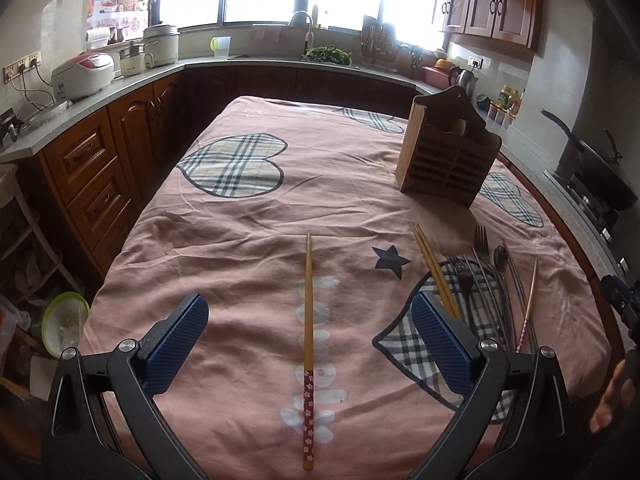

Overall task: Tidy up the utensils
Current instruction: 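Close the left tool on a plain wooden chopstick while the right tool grasps another chopstick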

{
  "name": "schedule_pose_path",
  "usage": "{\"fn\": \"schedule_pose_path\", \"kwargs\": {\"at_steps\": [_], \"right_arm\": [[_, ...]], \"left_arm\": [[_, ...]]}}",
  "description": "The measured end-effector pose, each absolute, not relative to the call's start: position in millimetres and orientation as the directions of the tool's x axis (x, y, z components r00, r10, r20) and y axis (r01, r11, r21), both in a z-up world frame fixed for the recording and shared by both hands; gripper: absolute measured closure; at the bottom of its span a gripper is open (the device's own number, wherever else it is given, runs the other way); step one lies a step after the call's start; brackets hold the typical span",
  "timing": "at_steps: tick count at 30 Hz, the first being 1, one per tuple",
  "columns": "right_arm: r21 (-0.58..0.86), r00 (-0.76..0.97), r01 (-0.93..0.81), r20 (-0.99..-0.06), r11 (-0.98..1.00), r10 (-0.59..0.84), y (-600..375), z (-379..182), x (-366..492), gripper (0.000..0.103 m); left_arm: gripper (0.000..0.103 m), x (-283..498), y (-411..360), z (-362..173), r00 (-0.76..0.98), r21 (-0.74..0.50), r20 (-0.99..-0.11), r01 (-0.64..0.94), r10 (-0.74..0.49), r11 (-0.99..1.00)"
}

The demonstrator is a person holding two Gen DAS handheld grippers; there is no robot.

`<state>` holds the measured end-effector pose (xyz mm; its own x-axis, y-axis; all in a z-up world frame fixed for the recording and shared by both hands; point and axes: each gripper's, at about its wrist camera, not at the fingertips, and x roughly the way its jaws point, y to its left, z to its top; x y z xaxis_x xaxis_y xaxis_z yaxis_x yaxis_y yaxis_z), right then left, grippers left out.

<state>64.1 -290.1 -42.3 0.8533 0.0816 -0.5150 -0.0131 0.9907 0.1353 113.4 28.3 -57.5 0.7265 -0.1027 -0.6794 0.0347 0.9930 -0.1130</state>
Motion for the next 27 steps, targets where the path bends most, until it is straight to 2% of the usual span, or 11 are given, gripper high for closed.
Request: {"fn": "schedule_pose_path", "kwargs": {"at_steps": [4, 7, 9, 12, 17, 19, 22, 23, 26, 27], "right_arm": [[0.186, 0.807, 0.012, -0.582, 0.983, 0.100, -306, -56, 93, 0.012], [0.233, 0.758, 0.051, -0.642, 0.971, 0.114, -322, -70, 121, 0.027], [0.266, 0.718, 0.093, -0.685, 0.959, 0.120, -335, -83, 139, 0.041], [0.299, 0.662, 0.148, -0.738, 0.943, 0.130, -350, -100, 162, 0.055], [0.286, 0.604, 0.180, -0.787, 0.941, 0.123, -357, -116, 188, 0.059], [0.279, 0.579, 0.187, -0.806, 0.942, 0.123, -357, -122, 196, 0.065], [0.270, 0.549, 0.185, -0.826, 0.945, 0.129, -357, -128, 205, 0.070], [0.263, 0.547, 0.183, -0.828, 0.947, 0.124, -357, -127, 208, 0.072], [0.247, 0.532, 0.178, -0.839, 0.952, 0.118, -354, -127, 217, 0.081], [0.231, 0.527, 0.176, -0.843, 0.957, 0.107, -353, -126, 219, 0.084]], "left_arm": [[0.005, 138, 26, -73, 0.675, -0.076, -0.731, 0.071, -0.104, 0.995], [0.012, 155, 26, -82, 0.641, -0.058, -0.760, 0.098, -0.107, 0.994], [0.015, 167, 27, -86, 0.620, -0.056, -0.776, 0.112, -0.113, 0.992], [0.022, 185, 28, -92, 0.588, -0.063, -0.799, 0.131, -0.128, 0.989], [0.028, 212, 26, -105, 0.532, -0.058, -0.836, 0.162, -0.137, 0.985], [0.034, 222, 23, -110, 0.505, -0.061, -0.851, 0.181, -0.146, 0.982], [0.054, 231, 16, -118, 0.462, -0.077, -0.871, 0.211, -0.169, 0.974], [0.065, 233, 13, -121, 0.449, -0.078, -0.876, 0.224, -0.174, 0.972], [0.068, 234, 3, -123, 0.455, -0.033, -0.878, 0.251, -0.148, 0.968], [0.072, 234, 0, -123, 0.458, -0.025, -0.877, 0.260, -0.146, 0.965]]}}
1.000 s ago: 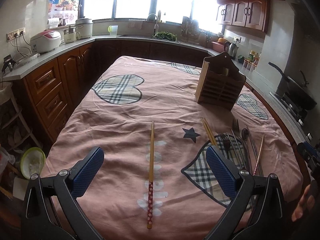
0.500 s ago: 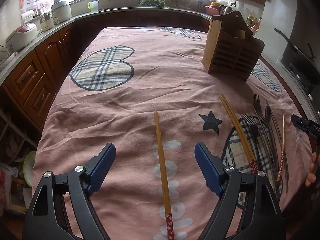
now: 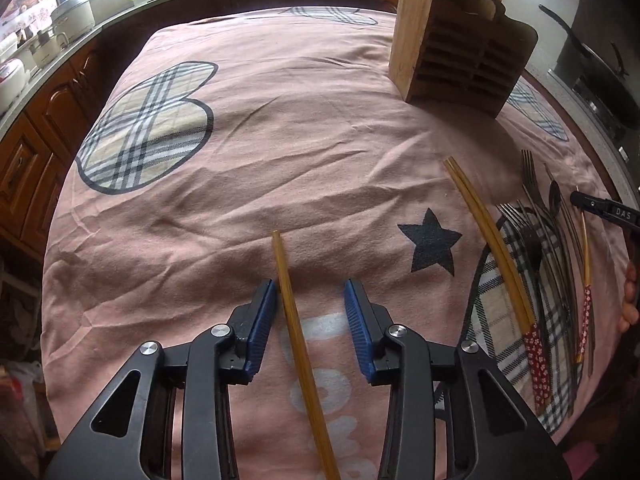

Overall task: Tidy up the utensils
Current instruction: 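Close the left tool on a plain wooden chopstick while the right tool grasps another chopstick, then lift the left tool's chopstick toward the wooden holder while the right tool carries its chopstick there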

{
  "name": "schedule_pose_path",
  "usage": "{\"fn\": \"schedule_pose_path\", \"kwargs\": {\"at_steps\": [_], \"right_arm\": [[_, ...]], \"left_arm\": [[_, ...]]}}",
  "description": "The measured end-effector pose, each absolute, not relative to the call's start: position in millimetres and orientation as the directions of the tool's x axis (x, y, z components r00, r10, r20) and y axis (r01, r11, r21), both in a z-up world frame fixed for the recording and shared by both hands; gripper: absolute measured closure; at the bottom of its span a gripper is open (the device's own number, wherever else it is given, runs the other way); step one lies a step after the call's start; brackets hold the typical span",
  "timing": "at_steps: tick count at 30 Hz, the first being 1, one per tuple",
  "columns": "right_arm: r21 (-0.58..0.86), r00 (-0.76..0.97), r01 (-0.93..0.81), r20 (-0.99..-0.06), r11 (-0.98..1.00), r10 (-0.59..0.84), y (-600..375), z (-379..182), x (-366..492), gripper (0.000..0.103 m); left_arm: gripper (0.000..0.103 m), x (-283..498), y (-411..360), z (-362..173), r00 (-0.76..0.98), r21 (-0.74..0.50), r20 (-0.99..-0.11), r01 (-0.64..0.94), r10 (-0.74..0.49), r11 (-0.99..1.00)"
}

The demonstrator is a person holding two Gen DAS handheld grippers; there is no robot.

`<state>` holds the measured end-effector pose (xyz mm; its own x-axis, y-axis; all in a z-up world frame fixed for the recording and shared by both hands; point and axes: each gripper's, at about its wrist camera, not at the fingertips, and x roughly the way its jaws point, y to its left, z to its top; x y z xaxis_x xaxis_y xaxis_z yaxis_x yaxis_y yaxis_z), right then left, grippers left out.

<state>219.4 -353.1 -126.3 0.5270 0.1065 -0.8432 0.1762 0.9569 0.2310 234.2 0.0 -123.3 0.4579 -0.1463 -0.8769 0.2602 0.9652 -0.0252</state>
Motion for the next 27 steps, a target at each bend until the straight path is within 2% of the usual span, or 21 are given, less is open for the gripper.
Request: {"fn": "schedule_pose_path", "kwargs": {"at_steps": [2, 5, 6, 8, 16, 27], "right_arm": [[0.215, 0.523, 0.166, -0.847, 0.963, 0.099, -350, -126, 224, 0.086], [0.210, 0.521, 0.157, -0.848, 0.965, 0.100, -349, -125, 231, 0.092], [0.214, 0.522, 0.156, -0.847, 0.964, 0.104, -350, -125, 233, 0.095], [0.231, 0.524, 0.153, -0.843, 0.961, 0.119, -353, -126, 237, 0.097], [0.331, 0.553, 0.117, -0.805, 0.936, 0.215, -354, -114, 232, 0.098], [0.368, 0.651, 0.024, -0.711, 0.930, 0.265, -346, -58, 211, 0.098]], "left_arm": [[0.078, 234, -3, -124, 0.460, -0.017, -0.876, 0.271, -0.145, 0.963], [0.096, 235, -2, -124, 0.456, -0.038, -0.875, 0.274, -0.165, 0.961], [0.097, 235, -1, -124, 0.453, -0.051, -0.874, 0.272, -0.175, 0.961], [0.098, 235, 0, -123, 0.449, -0.068, -0.873, 0.272, -0.189, 0.960], [0.098, 227, 5, -97, 0.483, -0.146, -0.836, 0.263, -0.261, 0.954], [0.098, 203, -6, -44, 0.557, -0.213, -0.752, 0.299, -0.352, 0.930]]}}
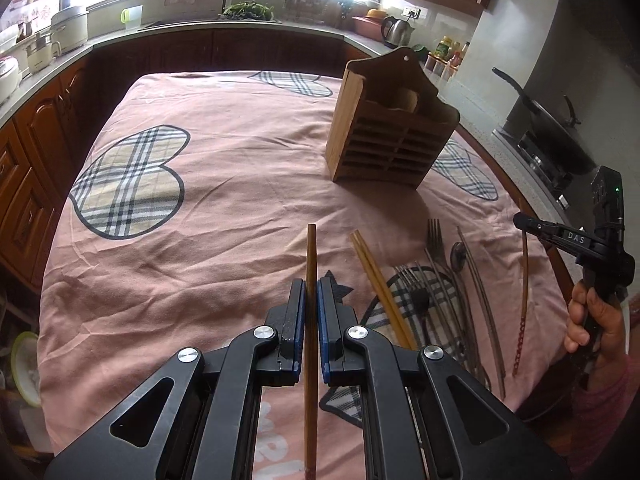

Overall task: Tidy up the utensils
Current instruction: 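Lift the left tool's chopstick toward the wooden holder while the right tool carries its chopstick there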

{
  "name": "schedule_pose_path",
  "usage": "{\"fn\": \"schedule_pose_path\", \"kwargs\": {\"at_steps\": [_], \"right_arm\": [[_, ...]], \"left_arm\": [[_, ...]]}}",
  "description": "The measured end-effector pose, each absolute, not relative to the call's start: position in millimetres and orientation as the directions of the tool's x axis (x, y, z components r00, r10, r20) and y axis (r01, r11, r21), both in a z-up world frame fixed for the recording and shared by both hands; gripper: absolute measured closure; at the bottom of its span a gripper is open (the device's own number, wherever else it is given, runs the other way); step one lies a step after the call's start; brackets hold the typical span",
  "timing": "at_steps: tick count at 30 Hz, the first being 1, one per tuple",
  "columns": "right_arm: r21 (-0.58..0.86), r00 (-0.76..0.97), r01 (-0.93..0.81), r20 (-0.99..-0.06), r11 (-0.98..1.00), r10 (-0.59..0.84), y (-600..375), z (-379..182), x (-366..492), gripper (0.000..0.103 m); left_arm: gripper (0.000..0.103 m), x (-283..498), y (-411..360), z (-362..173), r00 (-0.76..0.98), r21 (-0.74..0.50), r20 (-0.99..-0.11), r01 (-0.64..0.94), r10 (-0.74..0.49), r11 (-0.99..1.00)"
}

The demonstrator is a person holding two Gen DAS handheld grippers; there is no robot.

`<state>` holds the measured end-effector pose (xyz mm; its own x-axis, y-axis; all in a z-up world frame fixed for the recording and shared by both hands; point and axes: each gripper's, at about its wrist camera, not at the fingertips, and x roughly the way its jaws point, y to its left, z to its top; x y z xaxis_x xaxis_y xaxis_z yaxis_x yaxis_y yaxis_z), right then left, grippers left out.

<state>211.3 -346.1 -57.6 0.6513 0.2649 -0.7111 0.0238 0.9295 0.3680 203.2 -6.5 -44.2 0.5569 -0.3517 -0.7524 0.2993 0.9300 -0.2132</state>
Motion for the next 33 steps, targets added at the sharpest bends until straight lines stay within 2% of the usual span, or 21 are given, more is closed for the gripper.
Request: {"fn": "schedule_pose_path", "kwargs": {"at_steps": [18, 33], "right_arm": [[0.352, 0.819, -0.071, -0.514, 0.933, 0.256, -342, 30, 173, 0.098], [0.348, 0.920, -0.113, -0.317, 0.931, 0.230, -328, 74, 199, 0.098]], "left_arm": [[0.098, 170, -6, 31, 0.735, -0.272, -0.521, 0.339, -0.434, 0.901], [0.098, 202, -19, 58, 0.773, -0.311, -0.436, 0.351, -0.461, 0.883]]}}
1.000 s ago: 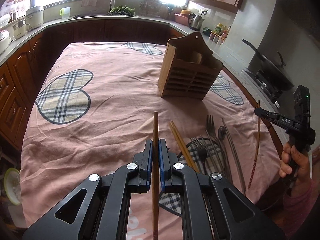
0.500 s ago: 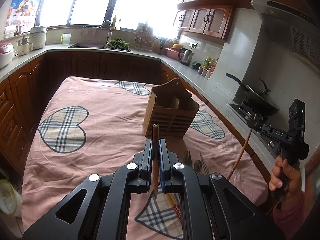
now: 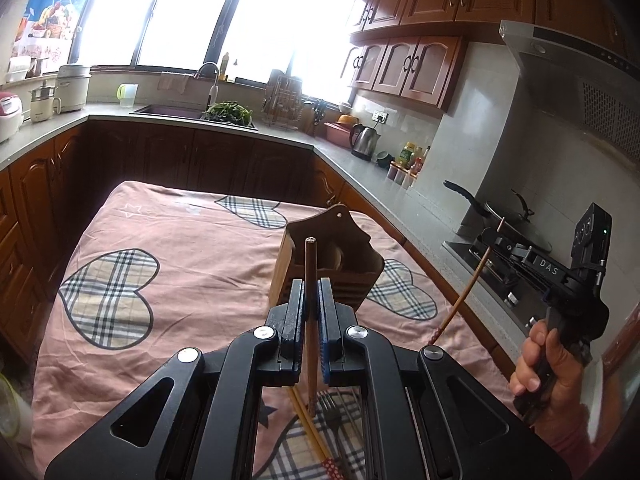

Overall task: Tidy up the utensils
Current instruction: 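Lift the left tool's chopstick toward the wooden holder while the right tool carries its chopstick there, then open the left tool over the holder while the right tool releases its chopstick into it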

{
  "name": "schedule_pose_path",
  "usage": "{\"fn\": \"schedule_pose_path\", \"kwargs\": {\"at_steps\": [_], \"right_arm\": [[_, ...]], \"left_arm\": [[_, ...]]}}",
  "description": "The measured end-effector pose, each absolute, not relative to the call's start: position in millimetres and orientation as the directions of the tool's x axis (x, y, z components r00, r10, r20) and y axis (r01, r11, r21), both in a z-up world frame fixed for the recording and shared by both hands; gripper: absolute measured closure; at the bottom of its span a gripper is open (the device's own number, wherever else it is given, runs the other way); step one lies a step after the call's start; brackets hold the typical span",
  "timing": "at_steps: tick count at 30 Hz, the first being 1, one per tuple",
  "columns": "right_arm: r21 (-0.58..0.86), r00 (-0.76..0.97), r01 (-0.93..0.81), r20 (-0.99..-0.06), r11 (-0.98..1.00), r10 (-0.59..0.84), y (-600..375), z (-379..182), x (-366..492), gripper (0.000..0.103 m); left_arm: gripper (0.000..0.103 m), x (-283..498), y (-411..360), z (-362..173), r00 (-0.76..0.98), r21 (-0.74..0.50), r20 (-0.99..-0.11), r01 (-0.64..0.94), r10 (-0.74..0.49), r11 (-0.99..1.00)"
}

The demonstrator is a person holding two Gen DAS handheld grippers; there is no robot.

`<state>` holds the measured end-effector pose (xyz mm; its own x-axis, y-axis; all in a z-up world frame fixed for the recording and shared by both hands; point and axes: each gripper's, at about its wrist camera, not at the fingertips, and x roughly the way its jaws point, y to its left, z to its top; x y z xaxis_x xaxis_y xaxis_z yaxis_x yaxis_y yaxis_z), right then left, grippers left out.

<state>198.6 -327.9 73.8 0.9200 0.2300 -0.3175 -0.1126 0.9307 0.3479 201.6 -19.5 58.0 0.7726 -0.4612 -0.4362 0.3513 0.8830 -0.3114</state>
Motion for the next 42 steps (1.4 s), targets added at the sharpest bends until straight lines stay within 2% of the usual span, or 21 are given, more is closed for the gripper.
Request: {"fn": "schedule_pose_path", "kwargs": {"at_steps": [11, 16, 26, 34, 42], "right_arm": [[0.402, 0.971, -0.125, -0.138, 0.907, 0.195, -336, 106, 255, 0.098], [0.392, 0.981, -0.107, -0.110, 0.914, 0.162, -338, 113, 295, 0.098], [0.377, 0.977, -0.036, -0.181, 0.926, 0.112, -336, 51, 355, 0.098], [0.373, 0.972, -0.012, -0.214, 0.928, 0.099, -332, 12, 364, 0.097], [0.374, 0.952, -0.011, -0.280, 0.927, 0.124, -328, -4, 371, 0.095]], "left_arm": [[0.098, 271, -27, 106, 0.837, -0.360, -0.306, 0.339, -0.454, 0.869], [0.098, 315, -35, 115, 0.860, -0.378, -0.272, 0.318, -0.432, 0.870], [0.098, 386, -75, 64, 0.865, -0.343, -0.330, 0.263, -0.377, 0.902], [0.098, 399, -94, 22, 0.859, -0.291, -0.383, 0.235, -0.339, 0.927], [0.096, 404, -96, 6, 0.846, -0.280, -0.418, 0.225, -0.330, 0.933]]}}
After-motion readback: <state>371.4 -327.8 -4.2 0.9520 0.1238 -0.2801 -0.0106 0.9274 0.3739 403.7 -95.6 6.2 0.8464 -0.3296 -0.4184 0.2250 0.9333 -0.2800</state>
